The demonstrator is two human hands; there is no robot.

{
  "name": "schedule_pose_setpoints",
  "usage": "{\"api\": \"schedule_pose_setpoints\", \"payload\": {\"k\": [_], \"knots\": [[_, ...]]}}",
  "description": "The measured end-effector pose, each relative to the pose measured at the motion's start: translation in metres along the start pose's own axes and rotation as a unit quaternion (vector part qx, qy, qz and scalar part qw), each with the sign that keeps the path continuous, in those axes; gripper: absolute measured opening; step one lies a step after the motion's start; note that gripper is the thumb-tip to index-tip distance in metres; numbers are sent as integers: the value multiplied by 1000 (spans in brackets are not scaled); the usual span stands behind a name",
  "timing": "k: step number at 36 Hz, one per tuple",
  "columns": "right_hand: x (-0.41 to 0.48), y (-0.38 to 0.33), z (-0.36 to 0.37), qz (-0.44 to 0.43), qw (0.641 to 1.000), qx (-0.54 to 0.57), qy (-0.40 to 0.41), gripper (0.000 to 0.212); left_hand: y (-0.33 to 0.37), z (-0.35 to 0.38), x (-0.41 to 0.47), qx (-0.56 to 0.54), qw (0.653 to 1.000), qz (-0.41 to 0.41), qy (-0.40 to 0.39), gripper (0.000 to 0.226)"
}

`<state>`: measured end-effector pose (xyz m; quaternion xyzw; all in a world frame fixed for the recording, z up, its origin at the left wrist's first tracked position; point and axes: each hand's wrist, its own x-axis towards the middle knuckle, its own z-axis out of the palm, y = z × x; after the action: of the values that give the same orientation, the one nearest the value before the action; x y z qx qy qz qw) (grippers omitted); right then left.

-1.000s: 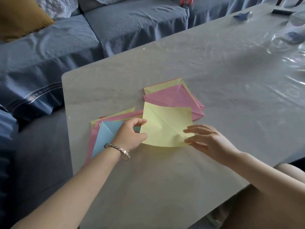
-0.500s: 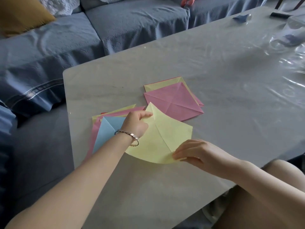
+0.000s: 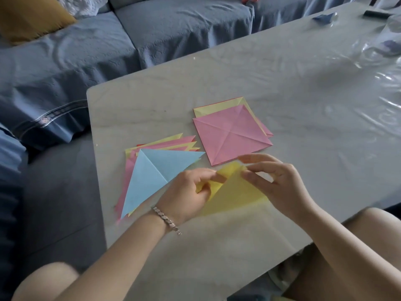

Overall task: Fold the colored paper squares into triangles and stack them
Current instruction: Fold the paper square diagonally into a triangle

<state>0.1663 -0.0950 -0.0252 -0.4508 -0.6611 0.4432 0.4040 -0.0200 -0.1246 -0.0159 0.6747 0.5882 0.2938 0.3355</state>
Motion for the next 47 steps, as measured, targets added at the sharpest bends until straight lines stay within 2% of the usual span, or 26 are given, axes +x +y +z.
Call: {"api": "schedule_pose_setpoints", "payload": {"k": [4,7,11,14,20,33,47], "knots": [[-3,0,6,31,998,36,38,11,9,1,-7,-43,997,-52,-24,26],[-4,-4,10,52,995,64,60,5,15,3,-9,-84,995,-57,12,9],[-7,-7,16,51,993,59,87,18,21,11,-11,-54,993,-52,91,18],[-8,-10,20,50,992,56,105,22,22,18,-10,-39,988,-50,139,35],[-11,-14,20,71,985,89,131,19,23,22,-10,-68,979,-31,192,21],[-16,-21,20,72,983,115,123,25,23,22,-15,-71,971,11,229,25],[-18,-26,16,87,987,93,100,28,29,20,-17,-77,979,-6,189,21]]}}
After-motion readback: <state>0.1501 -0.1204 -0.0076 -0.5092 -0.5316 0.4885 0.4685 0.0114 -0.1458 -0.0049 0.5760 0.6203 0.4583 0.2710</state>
